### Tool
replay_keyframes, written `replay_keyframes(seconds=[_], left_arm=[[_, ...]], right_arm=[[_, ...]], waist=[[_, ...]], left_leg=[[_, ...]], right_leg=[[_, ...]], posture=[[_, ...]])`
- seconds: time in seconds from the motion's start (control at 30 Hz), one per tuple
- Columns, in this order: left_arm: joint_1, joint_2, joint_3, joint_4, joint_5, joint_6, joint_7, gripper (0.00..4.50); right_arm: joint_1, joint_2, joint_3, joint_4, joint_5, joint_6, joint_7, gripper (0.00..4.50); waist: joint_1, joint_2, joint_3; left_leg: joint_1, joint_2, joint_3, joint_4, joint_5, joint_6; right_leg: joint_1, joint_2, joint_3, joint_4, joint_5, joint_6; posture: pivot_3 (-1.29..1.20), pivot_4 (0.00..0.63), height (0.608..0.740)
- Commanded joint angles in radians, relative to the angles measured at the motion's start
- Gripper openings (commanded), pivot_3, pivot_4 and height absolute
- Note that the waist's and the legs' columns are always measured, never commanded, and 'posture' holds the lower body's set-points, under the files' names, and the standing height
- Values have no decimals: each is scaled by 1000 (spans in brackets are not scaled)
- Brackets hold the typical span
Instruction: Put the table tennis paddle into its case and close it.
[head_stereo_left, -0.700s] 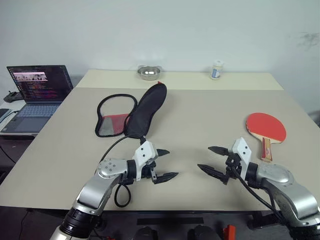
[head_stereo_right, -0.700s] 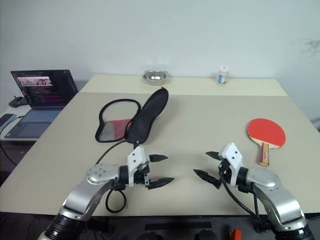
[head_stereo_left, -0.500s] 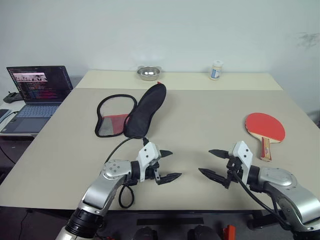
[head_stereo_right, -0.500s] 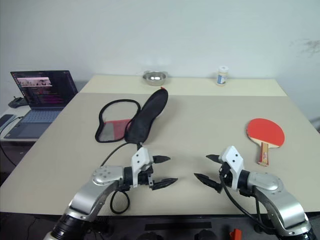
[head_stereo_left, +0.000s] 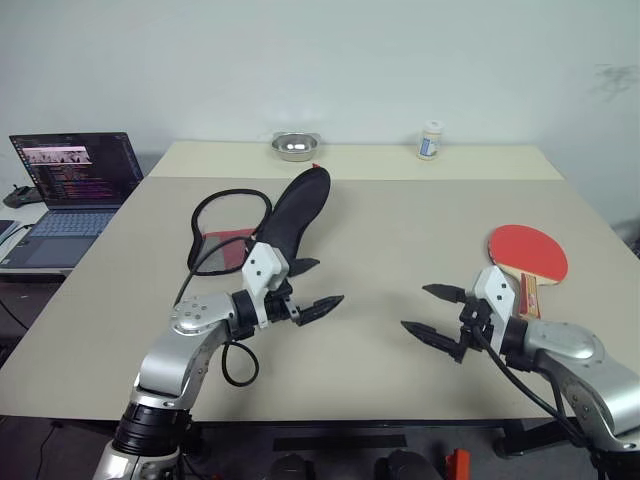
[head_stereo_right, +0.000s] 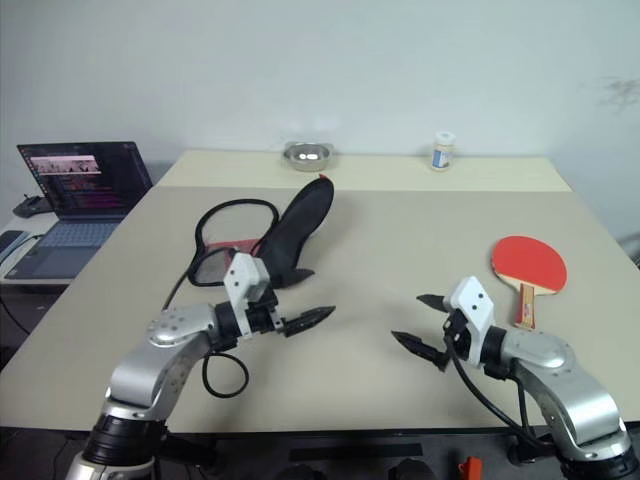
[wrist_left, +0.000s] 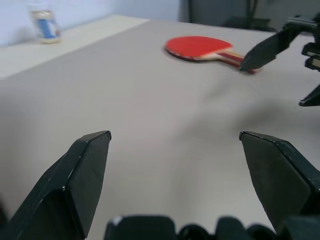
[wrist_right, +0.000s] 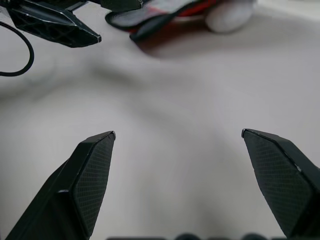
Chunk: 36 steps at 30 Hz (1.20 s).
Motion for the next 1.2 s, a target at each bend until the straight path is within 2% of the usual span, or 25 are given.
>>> replay_keyframes(seconds=[0.03,0.17,0.47,0.7,1.1,1.2], left_arm=[[-36,28,37,60,21,-22,28,4500],[-111,40,-2,232,74,-93,-4,4500],[-247,-4,-58,535,192,-308,-3,4500],[-253,-21,-29,611,213,-350,57,4500],[-266,-69,5,654,180,-307,92,4500],[-268,-68,2,676,189,-317,89,3934]], right_arm=[[-41,-21,-32,-35,42,7,22,4465],[-64,-30,-83,-94,129,65,15,4465],[-74,-5,-16,-123,110,67,-36,4465],[-49,-13,-23,-130,108,54,-50,4465],[-58,-12,-42,-124,125,45,-56,4465],[-90,-7,-76,-153,182,51,-49,4500]], waist=[[1,0,0],[8,-1,0],[6,-1,1],[2,-1,1],[2,-1,1],[2,-1,1]], left_leg=[[0,0,0,0,0,0],[-1,0,0,0,0,0],[-1,0,0,0,0,0],[-2,0,0,0,0,0],[-2,0,0,0,0,0],[-2,0,0,0,0,0]], right_leg=[[0,0,0,0,0,0],[0,0,-1,0,0,0],[-1,0,0,-1,1,-2],[-1,0,-1,-1,1,-2],[-1,-1,-1,-1,1,-1],[-1,-1,-1,-1,1,-1]], posture=[[0,150,740],[0,150,740],[0,150,740],[0,150,740],[0,150,740],[0,150,740]])
